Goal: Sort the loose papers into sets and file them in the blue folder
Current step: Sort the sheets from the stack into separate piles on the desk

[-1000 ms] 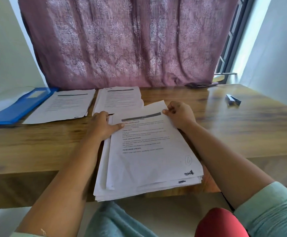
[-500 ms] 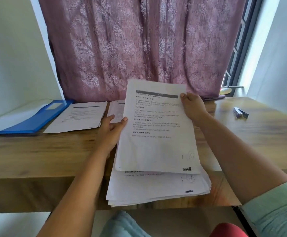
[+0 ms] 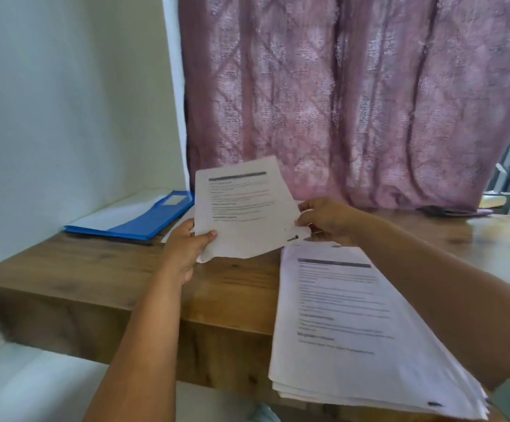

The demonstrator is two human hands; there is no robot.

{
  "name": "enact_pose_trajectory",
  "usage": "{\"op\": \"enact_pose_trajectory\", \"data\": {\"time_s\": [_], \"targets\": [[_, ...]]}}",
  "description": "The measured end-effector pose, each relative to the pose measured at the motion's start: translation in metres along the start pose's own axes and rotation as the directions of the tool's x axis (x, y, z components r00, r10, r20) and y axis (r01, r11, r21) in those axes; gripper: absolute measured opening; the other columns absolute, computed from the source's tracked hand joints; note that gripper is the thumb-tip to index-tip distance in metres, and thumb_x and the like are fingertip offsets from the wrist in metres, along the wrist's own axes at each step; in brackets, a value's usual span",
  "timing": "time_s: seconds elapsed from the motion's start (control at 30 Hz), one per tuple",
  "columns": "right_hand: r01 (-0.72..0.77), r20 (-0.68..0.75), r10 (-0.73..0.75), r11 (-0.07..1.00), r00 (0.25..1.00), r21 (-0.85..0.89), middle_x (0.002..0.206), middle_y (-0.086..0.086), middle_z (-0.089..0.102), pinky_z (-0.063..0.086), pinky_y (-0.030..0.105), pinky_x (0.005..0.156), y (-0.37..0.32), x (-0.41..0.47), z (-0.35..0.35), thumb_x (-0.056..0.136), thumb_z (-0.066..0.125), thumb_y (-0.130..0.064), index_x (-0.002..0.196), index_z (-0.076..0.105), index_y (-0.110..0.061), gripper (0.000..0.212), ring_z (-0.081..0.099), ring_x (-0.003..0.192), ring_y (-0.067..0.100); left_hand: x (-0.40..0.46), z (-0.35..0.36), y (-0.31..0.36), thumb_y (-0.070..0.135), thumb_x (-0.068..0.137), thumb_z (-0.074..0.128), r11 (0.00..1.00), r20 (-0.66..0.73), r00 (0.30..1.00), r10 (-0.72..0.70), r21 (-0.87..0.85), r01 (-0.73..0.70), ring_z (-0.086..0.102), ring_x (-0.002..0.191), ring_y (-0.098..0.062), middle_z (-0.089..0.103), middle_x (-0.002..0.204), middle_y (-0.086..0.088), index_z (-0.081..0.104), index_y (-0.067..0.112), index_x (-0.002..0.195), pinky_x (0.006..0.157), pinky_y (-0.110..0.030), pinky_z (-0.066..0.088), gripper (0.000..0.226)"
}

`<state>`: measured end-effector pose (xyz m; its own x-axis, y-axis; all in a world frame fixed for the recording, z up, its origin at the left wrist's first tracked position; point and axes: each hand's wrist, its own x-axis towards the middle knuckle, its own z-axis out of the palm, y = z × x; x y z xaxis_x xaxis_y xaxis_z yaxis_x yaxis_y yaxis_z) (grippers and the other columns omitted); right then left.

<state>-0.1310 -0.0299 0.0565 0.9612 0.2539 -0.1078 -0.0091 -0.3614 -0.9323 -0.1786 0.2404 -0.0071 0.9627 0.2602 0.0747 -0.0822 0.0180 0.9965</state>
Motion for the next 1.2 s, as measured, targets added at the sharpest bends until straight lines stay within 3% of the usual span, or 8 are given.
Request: {"op": "enact_pose_trajectory", "data": {"time_s": [0.27,0.33,0.43,0.5,0.63,0.83,1.07,1.2], "targets": [[0.128,-0.355,-0.148,0.989,0.923,-0.08,0.087,0.009,0.073,0.059,0.028,0.064,-0.006,0.072,0.07,0.079,0.076,-0.01,0.078,0.069,-0.012,0.007,0.072,0.075,0.021,0.047,-0.031,-0.001,0.027,0.087,0.072,1.0,-0.493,0.87,-0.012,0.002,0.015,0.057,0.091,-0.017,0.052,0.109,0.0,0.047,0.02,0.126,0.069,-0.029,0.052,0.047],[0.115,-0.395,-0.184,0.975,0.9,-0.192,0.08,0.0,0.069,0.05,0.019,0.056,-0.002,0.083,0.081,0.085,0.072,-0.021,0.076,0.069,-0.015,0.011,0.065,0.07,0.013,0.049,-0.034,-0.015,0.026,0.083,0.076,0.997,-0.462,0.884,-0.061,-0.064,0.036,0.063,0.091,-0.018,0.056,0.111,-0.003,0.045,0.024,0.121,0.062,-0.026,0.054,0.05],[0.074,-0.345,-0.183,0.949,0.921,-0.305,0.072,-0.001,0.065,0.043,0.018,0.059,0.002,0.099,0.097,0.091,0.065,-0.023,0.065,0.065,-0.014,0.028,0.061,0.07,0.014,0.055,-0.041,-0.032,0.021,0.076,0.082,0.99,-0.444,0.896,-0.008,0.12,0.068,0.057,0.11,-0.024,0.051,0.127,-0.004,0.043,0.021,0.131,0.077,-0.03,0.054,0.067],[0.051,-0.268,-0.16,0.927,0.95,-0.371,0.091,0.006,0.073,0.047,0.021,0.067,0.004,0.107,0.102,0.092,0.062,-0.02,0.08,0.074,-0.006,0.023,0.066,0.087,0.02,0.057,-0.042,-0.035,0.02,0.077,0.081,0.947,-0.429,0.898,0.102,0.317,0.043,0.053,0.115,-0.024,0.048,0.13,-0.006,0.044,0.016,0.133,0.085,-0.032,0.052,0.067],[0.077,-0.153,-0.16,0.893,0.975,-0.443,0.118,0.005,0.069,0.044,0.018,0.069,0.003,0.116,0.109,0.093,0.063,-0.02,0.108,0.074,-0.008,0.022,0.063,0.096,0.016,0.056,-0.039,-0.038,0.017,0.083,0.075,0.887,-0.338,0.927,0.161,0.462,0.014,0.055,0.104,-0.016,0.047,0.133,-0.007,0.045,0.015,0.132,0.07,-0.017,0.043,0.058],[0.113,-0.164,-0.238,0.83,0.957,-0.547,0.098,0.001,0.071,0.048,0.021,0.079,-0.005,0.107,0.1,0.087,0.072,-0.033,0.099,0.075,-0.012,0.024,0.064,0.089,0.012,0.055,-0.039,-0.038,0.02,0.085,0.073,0.837,-0.256,0.964,0.078,0.542,0.076,0.047,0.127,-0.023,0.044,0.143,-0.006,0.042,0.02,0.14,0.097,-0.035,0.047,0.062],[0.055,-0.297,-0.084,0.993,0.951,-0.105,0.086,0.017,0.073,0.06,0.023,0.072,0.005,0.062,0.0,0.081,0.075,-0.003,0.085,0.071,-0.001,0.006,0.072,0.065,0.015,0.036,-0.027,-0.031,0.026,0.088,0.07,0.713,-0.165,0.953,0.252,0.698,-0.068,0.035,0.137,-0.026,0.04,0.147,-0.006,0.039,0.019,0.143,0.107,-0.04,0.039,0.064],[0.03,-0.329,-0.036,0.999,0.943,-0.025,0.08,0.013,0.069,0.056,0.014,0.057,0.044,0.008,-0.048,0.085,0.069,0.003,0.082,0.068,0.003,0.003,0.069,0.059,0.009,0.012,0.005,-0.026,0.025,0.088,0.069,0.656,-0.118,0.924,0.364,0.737,-0.165,0.051,0.121,-0.022,0.056,0.13,-0.004,0.051,0.018,0.129,0.096,-0.034,0.047,0.045]]}}
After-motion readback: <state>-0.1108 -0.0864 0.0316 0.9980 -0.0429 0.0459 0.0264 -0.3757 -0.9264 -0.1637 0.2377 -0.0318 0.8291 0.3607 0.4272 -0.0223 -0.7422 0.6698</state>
